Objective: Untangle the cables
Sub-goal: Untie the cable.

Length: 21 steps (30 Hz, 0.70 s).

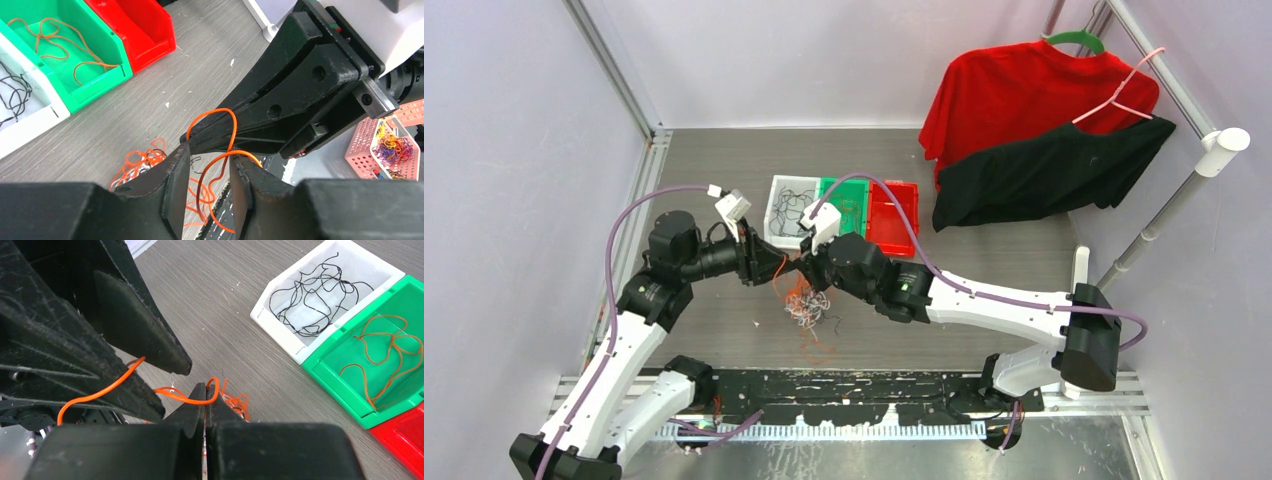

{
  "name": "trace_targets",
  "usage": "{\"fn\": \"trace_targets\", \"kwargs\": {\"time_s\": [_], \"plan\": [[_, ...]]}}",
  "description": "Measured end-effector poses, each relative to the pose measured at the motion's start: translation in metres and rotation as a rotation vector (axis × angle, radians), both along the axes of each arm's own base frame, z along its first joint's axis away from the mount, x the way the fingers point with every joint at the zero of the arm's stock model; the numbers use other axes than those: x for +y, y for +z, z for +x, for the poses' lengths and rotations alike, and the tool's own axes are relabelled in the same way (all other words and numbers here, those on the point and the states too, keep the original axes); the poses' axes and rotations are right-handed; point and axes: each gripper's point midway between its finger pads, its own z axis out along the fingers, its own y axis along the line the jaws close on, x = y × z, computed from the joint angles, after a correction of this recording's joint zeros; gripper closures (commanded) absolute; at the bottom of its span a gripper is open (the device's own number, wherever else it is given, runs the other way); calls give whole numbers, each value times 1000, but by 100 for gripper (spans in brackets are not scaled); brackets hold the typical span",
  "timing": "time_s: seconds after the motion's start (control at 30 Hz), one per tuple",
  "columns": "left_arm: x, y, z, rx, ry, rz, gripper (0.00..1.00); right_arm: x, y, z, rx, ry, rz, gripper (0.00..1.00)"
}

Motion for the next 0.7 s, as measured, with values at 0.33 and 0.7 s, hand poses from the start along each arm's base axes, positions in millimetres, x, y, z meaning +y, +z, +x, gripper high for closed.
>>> {"fn": "trace_targets", "kwargs": {"time_s": [0.33, 0.7], "plan": [[-3, 0, -2, -30, -54, 7, 100, 4, 1, -2, 12, 7, 21, 98], [2, 78, 4, -383, -86, 63, 100, -2, -7, -10, 24, 12, 145, 43]]}}
